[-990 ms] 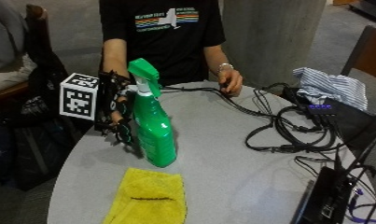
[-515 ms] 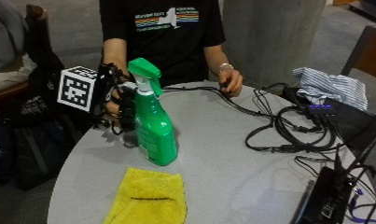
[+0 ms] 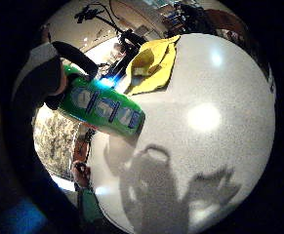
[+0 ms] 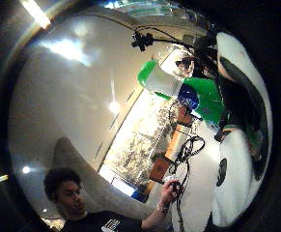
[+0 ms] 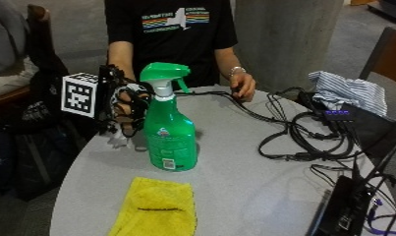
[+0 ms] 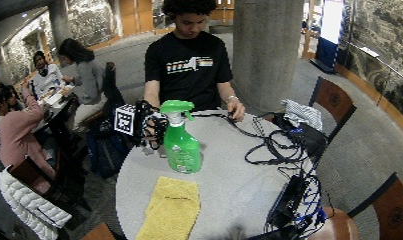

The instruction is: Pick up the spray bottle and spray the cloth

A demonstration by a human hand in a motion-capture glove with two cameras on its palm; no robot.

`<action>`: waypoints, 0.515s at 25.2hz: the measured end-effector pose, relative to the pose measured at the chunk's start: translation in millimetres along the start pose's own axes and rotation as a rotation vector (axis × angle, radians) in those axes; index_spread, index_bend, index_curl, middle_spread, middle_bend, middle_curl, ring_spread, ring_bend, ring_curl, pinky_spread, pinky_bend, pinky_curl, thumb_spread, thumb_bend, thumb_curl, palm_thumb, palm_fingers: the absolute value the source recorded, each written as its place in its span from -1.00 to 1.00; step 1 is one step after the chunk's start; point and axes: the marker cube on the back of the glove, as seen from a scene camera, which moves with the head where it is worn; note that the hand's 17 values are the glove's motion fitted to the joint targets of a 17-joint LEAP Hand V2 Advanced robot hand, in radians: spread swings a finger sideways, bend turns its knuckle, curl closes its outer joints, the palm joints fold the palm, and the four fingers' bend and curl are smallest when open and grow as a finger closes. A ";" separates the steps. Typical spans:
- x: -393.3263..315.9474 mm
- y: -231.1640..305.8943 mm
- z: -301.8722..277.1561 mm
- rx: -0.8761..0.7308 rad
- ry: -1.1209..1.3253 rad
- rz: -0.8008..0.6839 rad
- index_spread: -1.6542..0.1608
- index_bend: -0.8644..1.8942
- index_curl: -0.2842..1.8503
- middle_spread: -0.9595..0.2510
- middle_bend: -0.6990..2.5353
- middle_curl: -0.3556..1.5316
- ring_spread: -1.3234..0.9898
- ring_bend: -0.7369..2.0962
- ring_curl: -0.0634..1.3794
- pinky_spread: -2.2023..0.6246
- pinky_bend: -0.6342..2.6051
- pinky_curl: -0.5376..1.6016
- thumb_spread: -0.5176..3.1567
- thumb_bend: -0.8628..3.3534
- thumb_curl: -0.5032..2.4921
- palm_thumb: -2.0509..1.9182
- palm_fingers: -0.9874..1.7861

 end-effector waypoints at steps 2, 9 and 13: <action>-0.2 -0.8 -0.6 0.004 -0.003 0.003 0.60 -0.18 -0.37 0.39 -0.33 -0.08 0.02 -0.02 -0.22 0.40 -0.30 -0.13 -0.42 -0.57 -0.30 0.63 0.56; 1.8 -1.0 -0.7 -0.052 -0.006 0.019 0.58 -0.18 -0.32 0.49 -0.41 -0.11 0.10 -0.21 -0.29 0.56 -0.32 -0.12 -0.36 -0.61 -0.31 0.59 0.23; 2.3 0.4 2.8 -0.135 0.011 0.034 0.51 -0.30 -0.36 0.57 -0.45 -0.13 0.15 -0.26 -0.32 0.64 -0.29 -0.11 -0.32 -0.62 -0.33 0.54 0.08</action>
